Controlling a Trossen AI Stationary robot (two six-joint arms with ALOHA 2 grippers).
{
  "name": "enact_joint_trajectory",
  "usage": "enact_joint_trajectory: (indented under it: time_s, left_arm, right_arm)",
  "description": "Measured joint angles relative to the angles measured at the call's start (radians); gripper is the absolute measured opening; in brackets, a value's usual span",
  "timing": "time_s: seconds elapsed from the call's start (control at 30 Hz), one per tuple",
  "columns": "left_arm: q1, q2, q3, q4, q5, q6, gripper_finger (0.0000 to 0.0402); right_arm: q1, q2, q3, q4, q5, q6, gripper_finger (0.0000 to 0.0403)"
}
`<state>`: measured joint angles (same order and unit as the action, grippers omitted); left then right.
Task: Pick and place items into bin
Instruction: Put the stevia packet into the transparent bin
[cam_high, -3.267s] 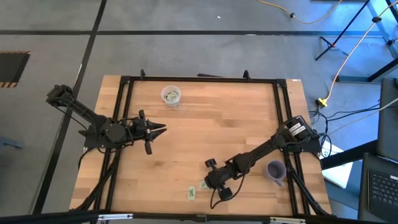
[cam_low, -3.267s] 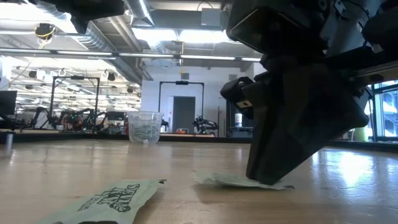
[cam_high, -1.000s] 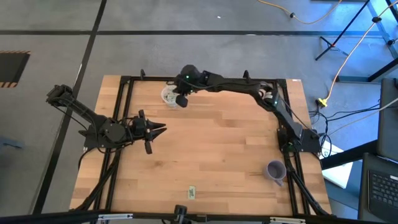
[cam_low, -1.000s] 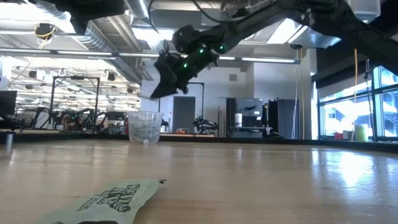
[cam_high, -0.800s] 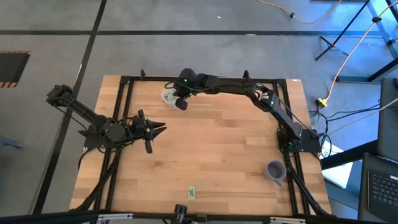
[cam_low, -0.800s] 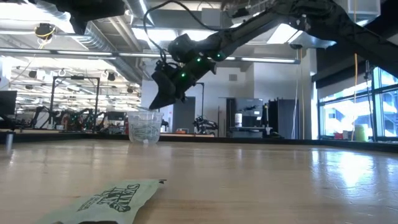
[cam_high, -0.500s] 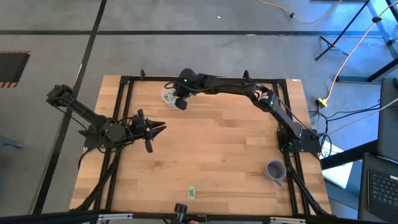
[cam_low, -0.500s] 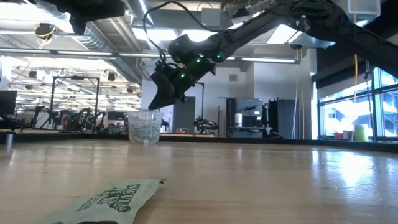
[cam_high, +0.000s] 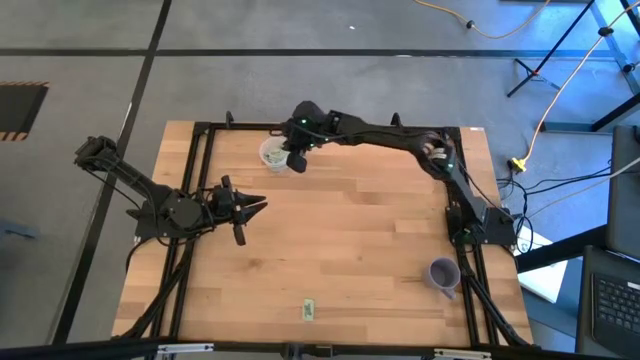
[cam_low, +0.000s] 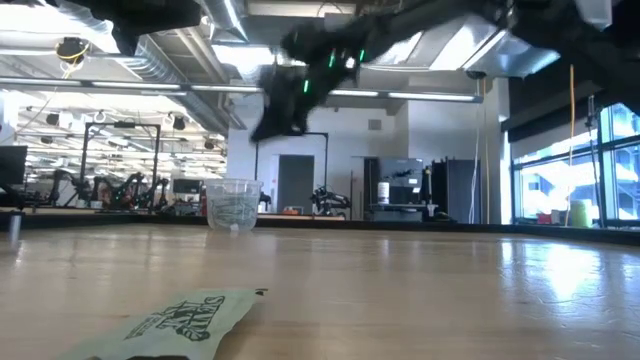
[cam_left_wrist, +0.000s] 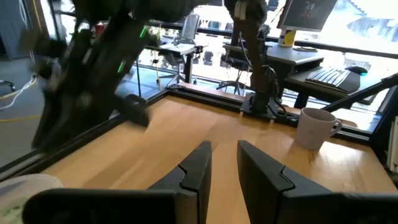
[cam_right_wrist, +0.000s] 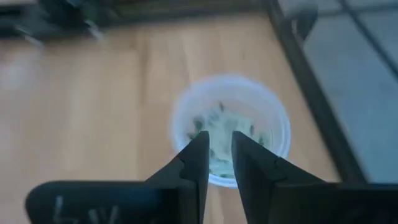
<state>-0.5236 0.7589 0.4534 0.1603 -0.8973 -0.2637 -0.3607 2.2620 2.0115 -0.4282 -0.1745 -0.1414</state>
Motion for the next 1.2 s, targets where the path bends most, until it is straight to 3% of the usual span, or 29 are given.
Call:
enact_joint_trajectory:
  time_s: [0.2, 0.37, 0.47, 0.67, 0.8, 0.93, 1.0, 1.2]
  left_arm:
    - [0.000, 0.000, 0.000, 0.000, 0.013, 0.051, 0.0072]
    - [0.002, 0.001, 0.000, 0.000, 0.074, 0.049, 0.0073]
    - [0.030, 0.035, 0.002, -0.001, 0.176, 0.034, 0.0073]
    - [0.125, 0.266, 0.095, -0.017, 0.498, 0.120, 0.0073]
    - [0.156, 0.449, 0.203, -0.091, 0.735, 0.145, 0.0073]
    - [0.155, 0.624, 0.316, -0.167, 0.904, 0.196, 0.0089]
    - [0.150, 0.704, 0.377, -0.188, 0.955, 0.215, 0.0103]
    - [0.121, 0.909, 0.580, -0.250, 0.976, 0.360, 0.0126]
  right_arm:
    - [0.068, -0.223, -0.076, -0.056, -0.003, -0.020, 0.0075]
    - [0.136, -0.484, -0.362, 0.025, 0.110, 0.028, 0.0075]
    - [0.185, -0.659, -0.568, 0.112, 0.174, 0.095, 0.0075]
    - [0.290, -0.956, -0.877, 0.160, 0.327, 0.302, 0.0075]
    - [0.352, -1.100, -1.013, 0.159, 0.416, 0.425, 0.0075]
    - [0.403, -1.210, -1.114, 0.156, 0.453, 0.455, 0.0075]
    - [0.420, -1.254, -1.153, 0.157, 0.456, 0.456, 0.0075]
    - [0.453, -1.335, -1.237, 0.156, 0.456, 0.500, 0.0075]
